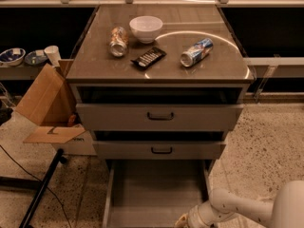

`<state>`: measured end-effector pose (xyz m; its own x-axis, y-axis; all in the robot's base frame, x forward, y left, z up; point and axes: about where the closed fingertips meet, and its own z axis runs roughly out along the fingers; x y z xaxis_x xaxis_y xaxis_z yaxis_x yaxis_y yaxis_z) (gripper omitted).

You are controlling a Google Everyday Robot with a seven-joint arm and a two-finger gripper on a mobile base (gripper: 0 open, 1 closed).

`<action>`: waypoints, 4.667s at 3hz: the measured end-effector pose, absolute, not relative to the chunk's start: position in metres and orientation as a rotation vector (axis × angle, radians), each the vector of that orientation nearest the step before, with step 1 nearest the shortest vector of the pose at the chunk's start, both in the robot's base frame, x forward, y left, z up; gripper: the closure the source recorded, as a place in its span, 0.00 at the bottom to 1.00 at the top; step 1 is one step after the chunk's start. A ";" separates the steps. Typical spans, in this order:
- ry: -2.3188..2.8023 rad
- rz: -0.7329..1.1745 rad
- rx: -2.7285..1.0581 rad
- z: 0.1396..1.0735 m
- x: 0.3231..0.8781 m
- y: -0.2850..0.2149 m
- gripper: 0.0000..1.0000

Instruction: Close bottom drawer

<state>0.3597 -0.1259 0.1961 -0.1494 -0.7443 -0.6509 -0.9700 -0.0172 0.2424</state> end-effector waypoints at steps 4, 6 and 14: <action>1.907 0.947 -1.745 0.191 0.380 -0.115 1.00; 1.879 0.917 -1.694 0.191 0.400 -0.110 1.00; 1.875 0.886 -1.438 0.190 0.477 -0.098 1.00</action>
Offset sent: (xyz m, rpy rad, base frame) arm 0.1045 0.0566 -0.0759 0.1813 -0.1102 -0.1095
